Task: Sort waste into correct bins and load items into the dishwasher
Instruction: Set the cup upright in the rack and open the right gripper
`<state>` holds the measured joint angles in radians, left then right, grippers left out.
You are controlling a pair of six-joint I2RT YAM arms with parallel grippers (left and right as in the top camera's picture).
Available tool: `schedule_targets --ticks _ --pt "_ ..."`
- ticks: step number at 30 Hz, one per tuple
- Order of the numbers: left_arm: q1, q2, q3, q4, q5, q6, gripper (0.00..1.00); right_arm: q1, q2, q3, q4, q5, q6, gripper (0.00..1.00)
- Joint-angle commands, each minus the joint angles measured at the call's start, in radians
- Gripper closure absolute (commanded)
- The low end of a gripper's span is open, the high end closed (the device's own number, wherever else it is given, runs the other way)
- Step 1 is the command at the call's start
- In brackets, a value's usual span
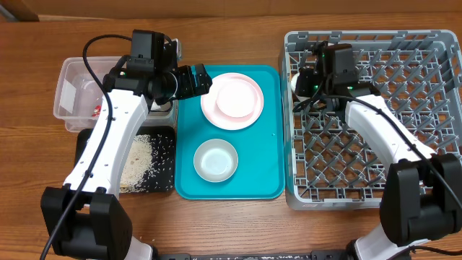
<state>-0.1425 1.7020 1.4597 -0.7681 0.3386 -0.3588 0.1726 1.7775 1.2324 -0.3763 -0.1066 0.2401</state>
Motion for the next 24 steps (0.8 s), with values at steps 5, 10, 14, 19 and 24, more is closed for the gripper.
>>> schedule_targets --ticks 5,10,14,19,24 --pt "-0.002 -0.007 0.018 0.001 -0.010 0.019 0.00 -0.011 -0.034 0.011 -0.051 0.170 -0.005 0.94" --pt "-0.002 -0.007 0.018 0.002 -0.010 0.019 0.00 -0.011 -0.110 0.011 -0.094 0.248 -0.001 0.93" --pt "-0.002 -0.007 0.018 0.002 -0.010 0.019 0.00 -0.011 -0.149 0.011 -0.142 0.298 -0.001 0.89" --pt "-0.002 -0.007 0.018 0.002 -0.010 0.019 0.00 -0.011 -0.201 0.011 -0.167 0.287 -0.002 0.85" --pt "-0.002 -0.007 0.018 0.001 -0.010 0.019 0.00 -0.011 -0.300 0.011 -0.196 0.184 -0.001 0.84"
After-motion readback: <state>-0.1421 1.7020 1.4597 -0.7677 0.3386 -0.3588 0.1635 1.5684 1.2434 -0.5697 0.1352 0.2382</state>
